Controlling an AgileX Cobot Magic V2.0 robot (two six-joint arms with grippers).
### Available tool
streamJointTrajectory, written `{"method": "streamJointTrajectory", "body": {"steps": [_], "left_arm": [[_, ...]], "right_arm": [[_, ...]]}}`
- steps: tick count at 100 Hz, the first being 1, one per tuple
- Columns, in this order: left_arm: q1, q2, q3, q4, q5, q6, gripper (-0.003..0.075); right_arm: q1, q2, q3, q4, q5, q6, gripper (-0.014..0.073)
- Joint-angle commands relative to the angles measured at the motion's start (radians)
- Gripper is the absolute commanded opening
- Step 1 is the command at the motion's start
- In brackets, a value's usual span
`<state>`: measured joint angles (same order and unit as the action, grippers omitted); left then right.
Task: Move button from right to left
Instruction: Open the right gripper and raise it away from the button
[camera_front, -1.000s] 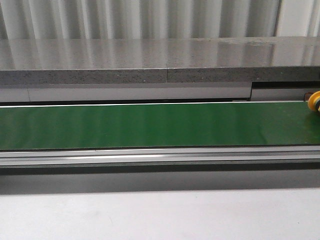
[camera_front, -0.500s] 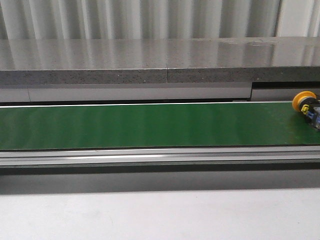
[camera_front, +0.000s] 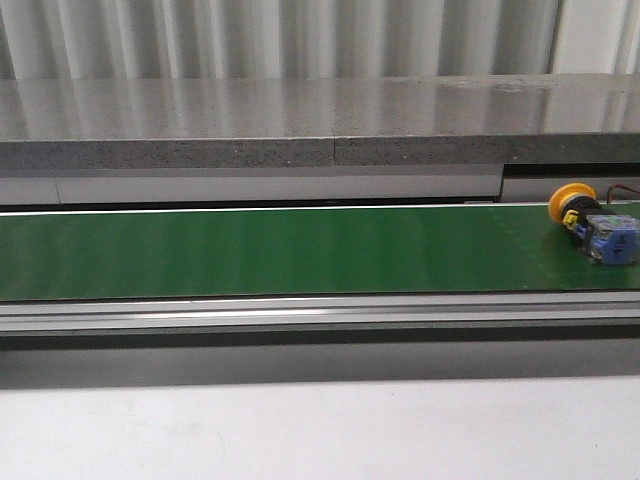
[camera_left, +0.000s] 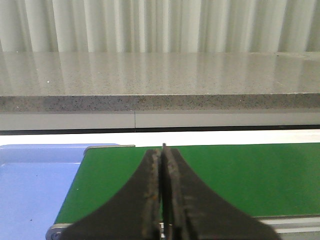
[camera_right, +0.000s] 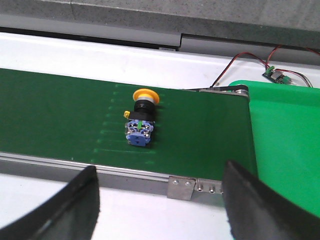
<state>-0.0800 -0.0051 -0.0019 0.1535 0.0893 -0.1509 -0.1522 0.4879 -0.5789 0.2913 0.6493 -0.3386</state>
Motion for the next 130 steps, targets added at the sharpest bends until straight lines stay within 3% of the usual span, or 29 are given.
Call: {"method": "streamJointTrajectory", "body": {"steps": [1, 29, 130], "left_arm": [[0.0, -0.034, 0.025, -0.008, -0.083, -0.012, -0.002], [0.0, -0.034, 0.025, -0.008, -0.083, -0.012, -0.002], [0.0, -0.034, 0.025, -0.008, -0.108, -0.012, -0.002]], "right_arm": [[0.001, -0.028, -0.008, 0.017, -0.064, -0.01, 0.037], [0.001, -0.03, -0.008, 0.017, -0.063, -0.01, -0.0075], [0.001, -0.03, -0.008, 0.017, -0.063, -0.01, -0.0067]]}}
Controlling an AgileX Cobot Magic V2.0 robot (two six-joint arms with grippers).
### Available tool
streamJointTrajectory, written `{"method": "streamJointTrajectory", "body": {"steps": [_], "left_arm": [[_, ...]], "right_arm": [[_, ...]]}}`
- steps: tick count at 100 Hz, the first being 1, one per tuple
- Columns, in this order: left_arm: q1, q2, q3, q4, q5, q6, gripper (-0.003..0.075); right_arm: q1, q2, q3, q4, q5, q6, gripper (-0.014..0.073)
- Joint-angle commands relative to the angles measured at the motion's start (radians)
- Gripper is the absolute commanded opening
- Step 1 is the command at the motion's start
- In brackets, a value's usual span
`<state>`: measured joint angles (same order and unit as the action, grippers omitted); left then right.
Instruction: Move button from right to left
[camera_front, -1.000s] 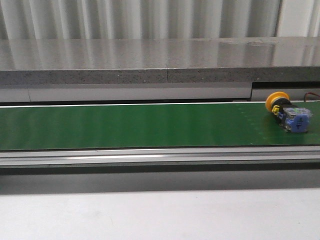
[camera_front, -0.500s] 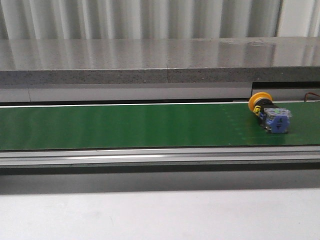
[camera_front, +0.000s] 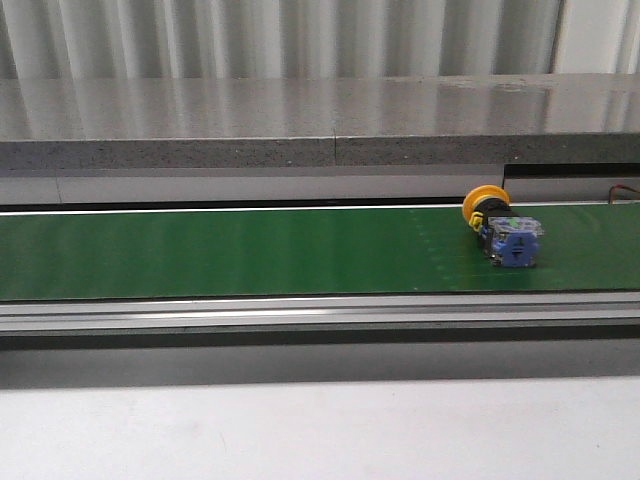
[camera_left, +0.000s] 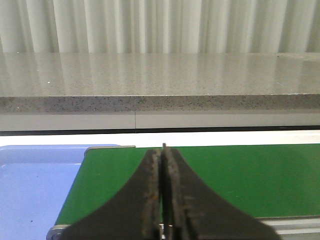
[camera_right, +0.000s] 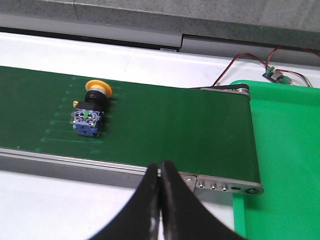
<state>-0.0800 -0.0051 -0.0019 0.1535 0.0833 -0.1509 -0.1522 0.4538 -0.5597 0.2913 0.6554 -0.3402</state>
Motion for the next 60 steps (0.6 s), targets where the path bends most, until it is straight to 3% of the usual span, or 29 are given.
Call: {"method": "streamJointTrajectory", "body": {"steps": [1, 29, 43, 60], "left_arm": [[0.0, -0.034, 0.025, -0.008, -0.107, -0.012, -0.002], [0.0, -0.034, -0.029, -0.053, -0.241, -0.013, -0.002], [0.0, -0.005, -0.158, -0.061, -0.148, -0.013, -0.002], [0.0, 0.126, -0.374, -0.061, 0.086, -0.013, -0.002]], "right_arm": [[0.001, 0.004, -0.027, 0.017, -0.069, -0.008, -0.0067], [0.001, 0.004, -0.027, 0.017, -0.069, -0.008, -0.0067], [0.001, 0.004, -0.027, 0.017, -0.069, -0.008, -0.0067], [0.001, 0.004, -0.027, 0.017, -0.069, -0.008, -0.0067]]}}
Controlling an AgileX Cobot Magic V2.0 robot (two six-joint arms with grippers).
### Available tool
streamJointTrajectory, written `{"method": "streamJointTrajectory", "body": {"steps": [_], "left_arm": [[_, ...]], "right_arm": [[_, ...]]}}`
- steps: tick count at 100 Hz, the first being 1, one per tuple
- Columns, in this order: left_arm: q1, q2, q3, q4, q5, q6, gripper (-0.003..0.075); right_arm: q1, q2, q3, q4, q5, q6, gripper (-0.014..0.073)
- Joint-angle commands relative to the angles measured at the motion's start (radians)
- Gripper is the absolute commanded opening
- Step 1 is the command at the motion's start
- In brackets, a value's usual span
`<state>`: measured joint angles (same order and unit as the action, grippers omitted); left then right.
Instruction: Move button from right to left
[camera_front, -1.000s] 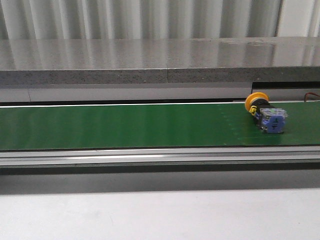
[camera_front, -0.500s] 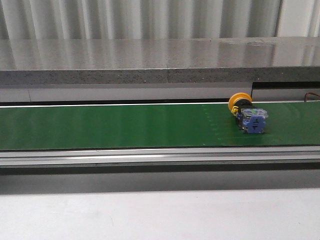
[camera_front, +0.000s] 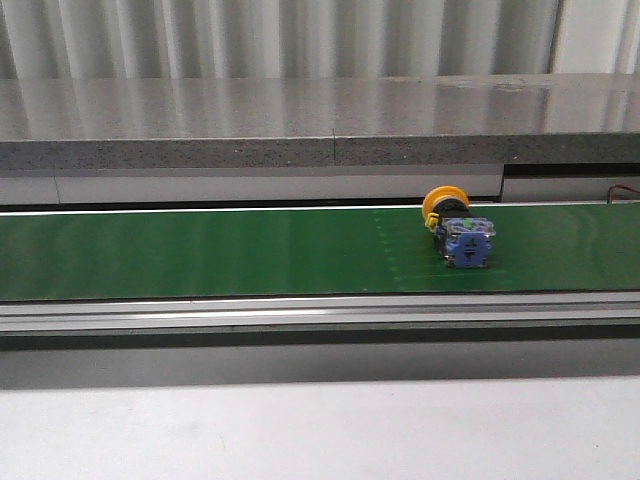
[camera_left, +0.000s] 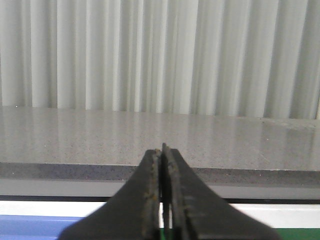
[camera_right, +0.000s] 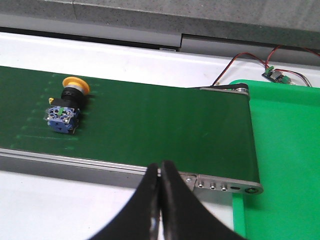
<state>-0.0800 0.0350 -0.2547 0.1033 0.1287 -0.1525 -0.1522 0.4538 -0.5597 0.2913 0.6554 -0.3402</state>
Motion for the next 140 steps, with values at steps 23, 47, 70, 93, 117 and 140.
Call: {"method": "streamJointTrajectory", "body": {"steps": [23, 47, 70, 93, 117, 140], "left_arm": [[0.0, 0.338, -0.379, -0.01, 0.287, -0.012, -0.002], [-0.002, 0.59, -0.583, -0.023, 0.593, -0.012, -0.002], [-0.002, 0.739, -0.629, -0.032, 0.676, -0.012, -0.002], [-0.002, 0.804, -0.629, -0.032, 0.706, -0.012, -0.002], [-0.002, 0.811, -0.629, -0.026, 0.702, 0.011, 0.0065], [-0.002, 0.811, -0.629, -0.026, 0.689, 0.012, 0.0559]], "right_arm": [[0.001, 0.004, -0.027, 0.017, -0.069, -0.008, -0.0067], [0.001, 0.004, -0.027, 0.017, -0.069, -0.008, -0.0067], [0.001, 0.004, -0.027, 0.017, -0.069, -0.008, -0.0067], [0.001, 0.004, -0.027, 0.017, -0.069, -0.008, -0.0067], [0.001, 0.004, -0.027, 0.017, -0.069, -0.008, -0.0067], [0.001, 0.004, -0.027, 0.017, -0.069, -0.008, -0.0067]]}}
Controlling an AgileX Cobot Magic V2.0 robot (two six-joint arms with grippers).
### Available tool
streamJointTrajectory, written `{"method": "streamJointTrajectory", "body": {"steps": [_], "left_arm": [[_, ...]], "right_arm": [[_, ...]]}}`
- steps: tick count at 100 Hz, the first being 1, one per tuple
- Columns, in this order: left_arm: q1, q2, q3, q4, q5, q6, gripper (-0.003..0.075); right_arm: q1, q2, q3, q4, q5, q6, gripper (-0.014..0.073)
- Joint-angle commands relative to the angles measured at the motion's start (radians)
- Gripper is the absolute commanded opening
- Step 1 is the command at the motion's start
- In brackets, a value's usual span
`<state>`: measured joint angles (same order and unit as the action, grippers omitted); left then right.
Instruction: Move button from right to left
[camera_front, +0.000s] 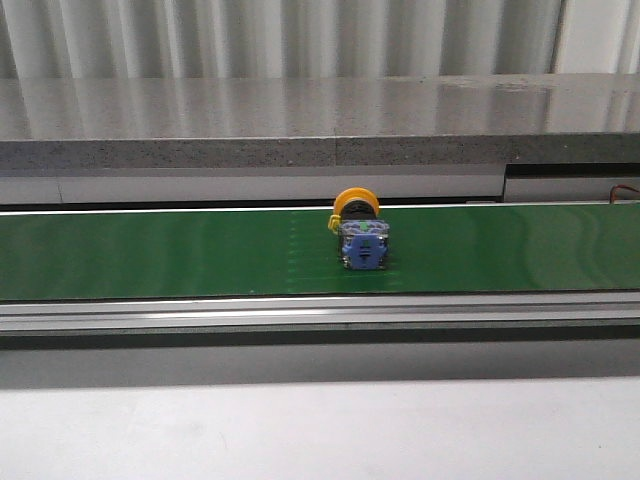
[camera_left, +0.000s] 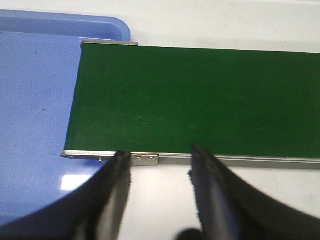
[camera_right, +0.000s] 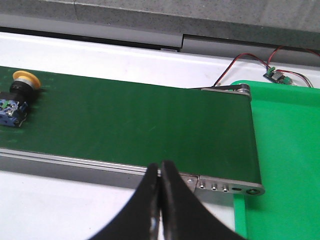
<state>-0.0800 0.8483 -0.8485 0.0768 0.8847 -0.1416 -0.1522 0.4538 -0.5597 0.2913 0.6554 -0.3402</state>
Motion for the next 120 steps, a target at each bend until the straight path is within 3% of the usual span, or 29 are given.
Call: {"method": "streamJointTrajectory", "body": {"steps": [1, 11, 46, 77, 120], "left_arm": [[-0.002, -0.002, -0.036, 0.001, -0.07, 0.002, 0.0583], [-0.002, -0.002, -0.036, -0.001, -0.071, 0.002, 0.0676], [-0.002, 0.024, -0.036, -0.123, -0.085, 0.002, 0.067], [-0.007, 0.163, -0.067, -0.172, -0.123, 0.002, 0.067], [-0.325, 0.416, -0.178, -0.151, -0.251, -0.057, 0.067]], "right_arm": [[0.001, 0.004, -0.027, 0.017, -0.069, -0.008, -0.0067], [0.001, 0.004, -0.027, 0.017, -0.069, -0.008, -0.0067], [0.001, 0.004, -0.027, 0.017, -0.069, -0.008, -0.0067], [0.001, 0.004, -0.027, 0.017, -0.069, -0.008, -0.0067], [0.001, 0.004, -0.027, 0.017, -0.069, -0.008, -0.0067]]}}
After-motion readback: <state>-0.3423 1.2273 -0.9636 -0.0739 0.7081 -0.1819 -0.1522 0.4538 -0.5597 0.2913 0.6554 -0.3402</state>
